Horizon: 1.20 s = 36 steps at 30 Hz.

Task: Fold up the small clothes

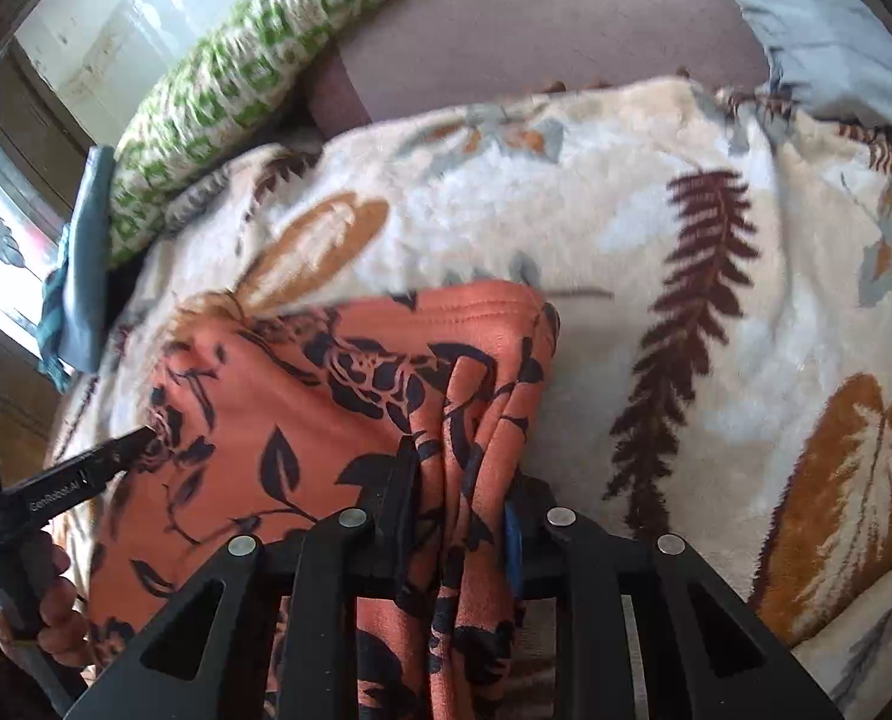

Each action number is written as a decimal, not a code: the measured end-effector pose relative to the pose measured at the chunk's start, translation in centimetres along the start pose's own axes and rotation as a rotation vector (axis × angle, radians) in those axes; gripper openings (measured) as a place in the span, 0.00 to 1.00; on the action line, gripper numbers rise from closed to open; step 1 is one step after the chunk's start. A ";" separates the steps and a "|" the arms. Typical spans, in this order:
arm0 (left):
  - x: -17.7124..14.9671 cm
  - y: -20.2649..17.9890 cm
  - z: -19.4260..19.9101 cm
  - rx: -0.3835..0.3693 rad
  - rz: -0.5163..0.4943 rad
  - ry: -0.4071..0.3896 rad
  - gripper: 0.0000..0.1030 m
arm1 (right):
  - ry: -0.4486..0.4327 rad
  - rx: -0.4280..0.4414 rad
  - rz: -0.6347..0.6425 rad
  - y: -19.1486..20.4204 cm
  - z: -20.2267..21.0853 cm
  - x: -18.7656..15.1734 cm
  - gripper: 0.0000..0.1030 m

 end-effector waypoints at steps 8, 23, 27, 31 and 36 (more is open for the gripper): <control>-1.0 0.1 7.4 -0.224 0.037 -0.084 0.65 | -0.163 0.211 -0.008 2.8 8.4 -0.8 0.45; -8.7 0.1 11.4 -0.161 -0.077 -0.133 0.68 | -0.104 0.215 0.014 2.5 10.7 -9.1 0.67; -12.0 -0.1 10.3 -0.117 -0.127 -0.129 0.71 | -0.013 0.088 0.083 1.9 7.7 -12.4 0.67; -12.5 -0.1 11.1 -0.092 -0.136 -0.158 0.72 | 0.001 0.089 0.003 1.0 6.9 -13.2 0.81; -13.2 0.0 12.8 -0.084 -0.156 -0.171 0.70 | -0.031 0.013 0.069 1.3 10.2 -13.3 0.82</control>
Point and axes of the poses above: each gripper's, at about its wrist camera, not at the fingertips, and z roughly against the way its jaws point, y to its left, x to its top, the point moved 9 cm from there along -z, roughly the way its jaws point
